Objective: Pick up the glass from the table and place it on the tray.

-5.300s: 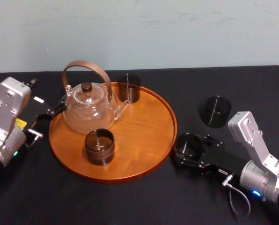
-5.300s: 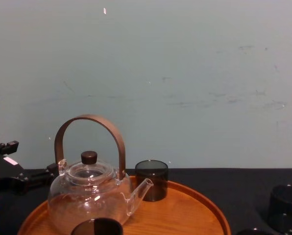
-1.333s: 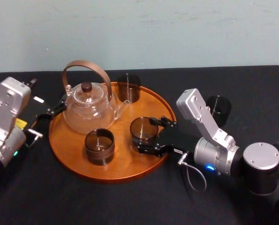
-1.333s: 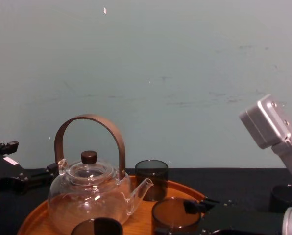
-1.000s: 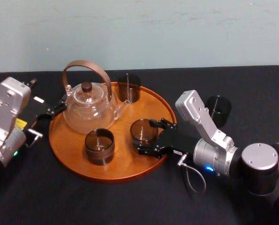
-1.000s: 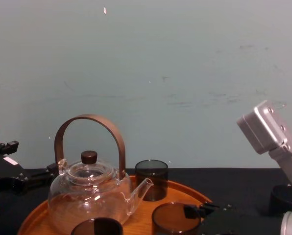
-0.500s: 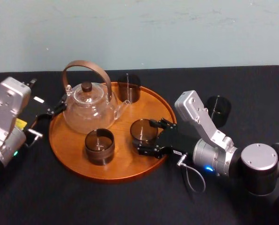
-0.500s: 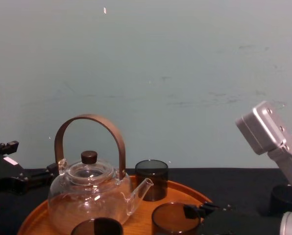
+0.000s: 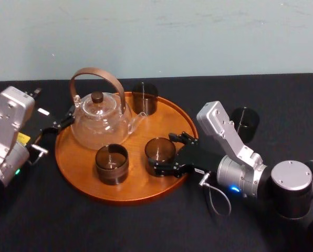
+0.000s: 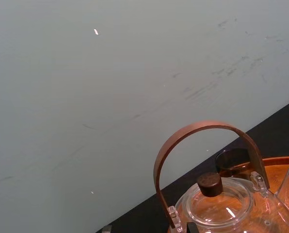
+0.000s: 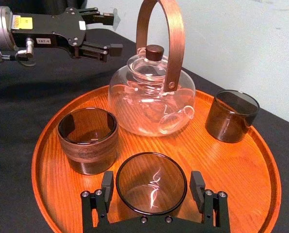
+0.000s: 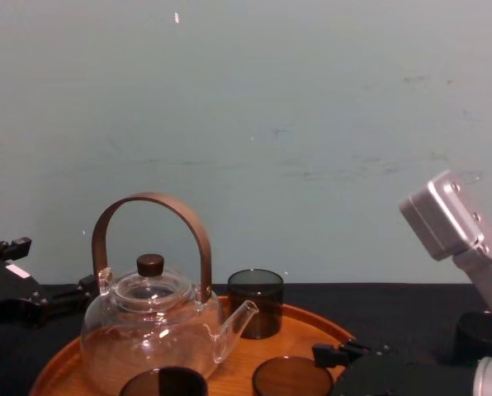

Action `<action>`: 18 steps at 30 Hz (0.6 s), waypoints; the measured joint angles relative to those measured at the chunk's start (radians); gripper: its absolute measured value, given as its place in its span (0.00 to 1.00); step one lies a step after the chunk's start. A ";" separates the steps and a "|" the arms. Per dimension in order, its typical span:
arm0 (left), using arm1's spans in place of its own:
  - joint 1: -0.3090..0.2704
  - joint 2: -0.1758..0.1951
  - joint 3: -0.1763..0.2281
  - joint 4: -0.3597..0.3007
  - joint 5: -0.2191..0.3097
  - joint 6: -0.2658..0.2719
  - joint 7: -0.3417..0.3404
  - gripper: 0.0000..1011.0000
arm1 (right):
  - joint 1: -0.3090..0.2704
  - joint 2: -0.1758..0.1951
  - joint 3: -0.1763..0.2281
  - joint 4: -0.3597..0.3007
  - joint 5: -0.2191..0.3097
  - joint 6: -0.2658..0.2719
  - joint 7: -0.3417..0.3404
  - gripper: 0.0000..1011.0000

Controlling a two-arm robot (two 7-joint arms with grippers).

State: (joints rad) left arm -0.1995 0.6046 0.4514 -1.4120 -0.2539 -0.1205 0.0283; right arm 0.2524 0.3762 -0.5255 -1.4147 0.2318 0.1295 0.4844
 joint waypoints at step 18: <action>0.000 0.000 0.000 0.000 0.000 0.000 0.000 0.99 | -0.036 0.045 0.016 -0.036 0.053 0.016 0.025 0.99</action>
State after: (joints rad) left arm -0.1995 0.6047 0.4514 -1.4120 -0.2539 -0.1205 0.0283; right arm 0.2166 0.4210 -0.5091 -1.4502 0.2843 0.1458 0.5091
